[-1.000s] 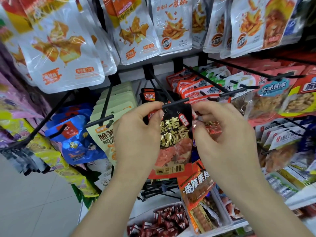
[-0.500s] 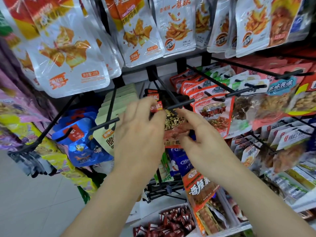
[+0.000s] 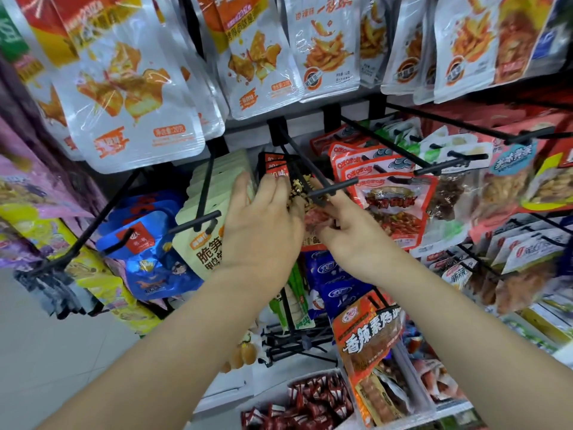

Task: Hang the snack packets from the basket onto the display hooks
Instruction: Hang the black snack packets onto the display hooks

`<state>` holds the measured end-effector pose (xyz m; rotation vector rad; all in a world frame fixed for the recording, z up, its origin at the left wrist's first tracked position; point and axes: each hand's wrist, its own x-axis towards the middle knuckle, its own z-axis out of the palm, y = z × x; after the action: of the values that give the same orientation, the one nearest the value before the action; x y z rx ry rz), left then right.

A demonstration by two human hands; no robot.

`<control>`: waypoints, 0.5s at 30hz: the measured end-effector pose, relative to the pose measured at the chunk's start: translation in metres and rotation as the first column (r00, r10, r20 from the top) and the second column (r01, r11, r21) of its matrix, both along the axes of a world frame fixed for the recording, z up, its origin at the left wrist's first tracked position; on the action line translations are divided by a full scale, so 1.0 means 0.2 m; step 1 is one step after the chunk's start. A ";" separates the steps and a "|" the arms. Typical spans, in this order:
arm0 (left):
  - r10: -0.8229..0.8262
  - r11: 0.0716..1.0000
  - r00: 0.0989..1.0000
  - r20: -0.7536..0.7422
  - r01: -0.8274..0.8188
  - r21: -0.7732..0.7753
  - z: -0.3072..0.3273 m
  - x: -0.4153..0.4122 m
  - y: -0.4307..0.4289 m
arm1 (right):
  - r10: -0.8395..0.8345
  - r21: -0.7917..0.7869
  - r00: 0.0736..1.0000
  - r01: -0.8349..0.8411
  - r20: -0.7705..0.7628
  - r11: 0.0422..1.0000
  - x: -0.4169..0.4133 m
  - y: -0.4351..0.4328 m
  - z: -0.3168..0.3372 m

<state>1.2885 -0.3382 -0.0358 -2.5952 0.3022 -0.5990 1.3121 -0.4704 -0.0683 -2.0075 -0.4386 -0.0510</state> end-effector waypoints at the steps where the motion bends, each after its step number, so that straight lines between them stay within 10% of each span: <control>1: 0.018 1.000 1.000 -0.023 -0.018 -0.001 0.01 0.00 0.00 | 0.009 0.019 0.999 -0.008 -0.036 1.000 0.00 0.00 0.00; 8: -0.250 0.934 0.966 0.066 0.259 -0.248 -0.03 -0.10 0.03 | 0.136 0.263 0.956 -0.065 -0.261 0.963 -0.17 -0.17 0.05; 15: -0.294 0.554 0.939 0.179 0.320 -0.768 -0.17 -0.40 -0.04 | 0.062 0.294 0.962 0.020 -0.267 0.956 -0.46 -0.40 0.01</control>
<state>1.2080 -0.3463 -0.0693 -3.4183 0.6100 -1.1051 1.2209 -0.5505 -0.0660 -1.6840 -0.2571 0.1661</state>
